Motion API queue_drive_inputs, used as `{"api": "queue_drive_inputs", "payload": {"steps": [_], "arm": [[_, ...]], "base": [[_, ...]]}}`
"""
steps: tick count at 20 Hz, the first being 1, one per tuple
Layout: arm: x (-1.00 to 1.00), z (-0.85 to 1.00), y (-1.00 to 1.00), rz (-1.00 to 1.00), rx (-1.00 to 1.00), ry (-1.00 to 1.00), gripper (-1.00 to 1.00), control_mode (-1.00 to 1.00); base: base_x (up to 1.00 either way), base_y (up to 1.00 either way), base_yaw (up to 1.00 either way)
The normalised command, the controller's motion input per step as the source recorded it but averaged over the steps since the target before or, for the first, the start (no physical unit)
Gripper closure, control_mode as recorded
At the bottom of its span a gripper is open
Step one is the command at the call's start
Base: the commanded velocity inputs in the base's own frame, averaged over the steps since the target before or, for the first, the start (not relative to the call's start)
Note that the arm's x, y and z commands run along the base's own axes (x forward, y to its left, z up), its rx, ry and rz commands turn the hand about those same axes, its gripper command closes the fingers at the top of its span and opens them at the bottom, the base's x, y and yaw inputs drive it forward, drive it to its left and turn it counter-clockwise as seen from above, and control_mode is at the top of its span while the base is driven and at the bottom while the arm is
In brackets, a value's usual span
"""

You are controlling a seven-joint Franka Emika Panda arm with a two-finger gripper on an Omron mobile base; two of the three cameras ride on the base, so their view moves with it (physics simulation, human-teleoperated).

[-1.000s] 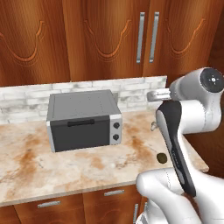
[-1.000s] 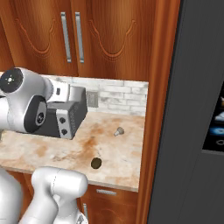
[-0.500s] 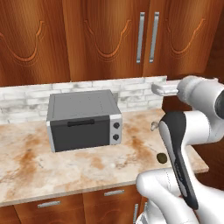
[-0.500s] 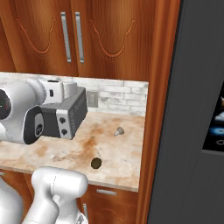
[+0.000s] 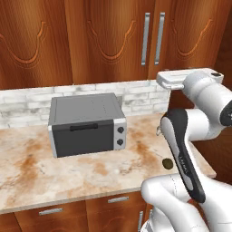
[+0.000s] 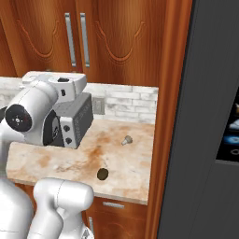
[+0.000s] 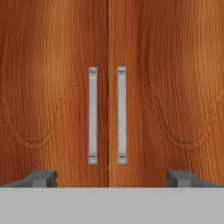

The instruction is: Pick the pan from the cabinet and place it on the stove. Then turn on the stove burner for the pan.

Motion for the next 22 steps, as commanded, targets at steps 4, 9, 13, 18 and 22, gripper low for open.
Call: {"api": "queue_drive_inputs", "payload": {"steps": [4,9,13,18,22], "arm": [[0.61,0.10,0.00,0.00,0.00,-0.15,-1.00,-1.00],[0.62,0.19,0.00,-0.04,0.00,-0.04,-1.00,-1.00],[0.57,0.26,0.00,-0.03,0.00,0.00,-1.00,-1.00],[0.50,0.17,0.00,-0.01,0.00,0.00,-1.00,-1.00],[0.38,0.01,0.00,0.00,0.00,0.00,-1.00,-1.00]], "base": [[0.00,0.00,0.00],[0.00,0.00,0.00],[0.00,0.00,0.00],[0.00,0.00,0.00],[0.00,0.00,0.00]]}}
